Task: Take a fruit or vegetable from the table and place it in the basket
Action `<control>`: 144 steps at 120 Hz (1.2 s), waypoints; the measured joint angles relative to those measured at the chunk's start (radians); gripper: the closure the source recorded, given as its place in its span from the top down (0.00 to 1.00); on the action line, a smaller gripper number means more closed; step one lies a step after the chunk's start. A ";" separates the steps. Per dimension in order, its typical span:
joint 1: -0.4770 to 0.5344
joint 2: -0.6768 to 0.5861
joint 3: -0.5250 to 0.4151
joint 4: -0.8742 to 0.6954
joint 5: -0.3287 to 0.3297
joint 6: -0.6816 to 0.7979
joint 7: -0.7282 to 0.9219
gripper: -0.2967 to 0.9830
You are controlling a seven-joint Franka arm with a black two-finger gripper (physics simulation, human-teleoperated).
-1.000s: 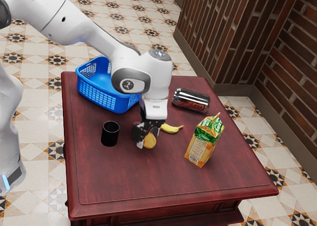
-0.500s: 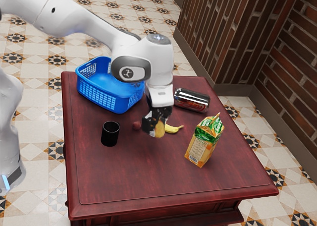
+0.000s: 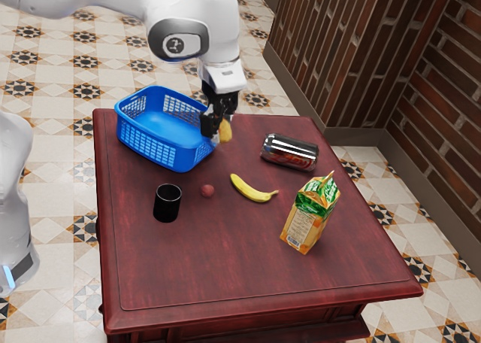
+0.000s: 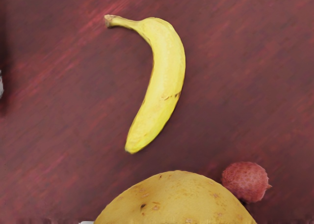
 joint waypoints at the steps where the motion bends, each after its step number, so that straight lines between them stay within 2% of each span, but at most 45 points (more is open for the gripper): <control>1: -0.001 -0.005 0.003 0.003 0.004 -0.002 0.000 0.45; 23: -0.003 -0.034 0.136 0.016 0.081 -0.055 0.002 0.45; 44: -0.005 -0.035 0.213 0.010 0.124 -0.092 0.006 0.45; 106: -0.028 -0.036 0.303 -0.013 0.173 -0.144 0.020 0.46; 123: -0.047 -0.037 0.302 -0.010 0.184 -0.149 0.023 0.65; 138: -0.063 -0.043 0.298 -0.003 0.186 -0.151 0.025 0.72; 144: -0.088 -0.055 0.230 0.044 0.188 -0.157 0.019 0.73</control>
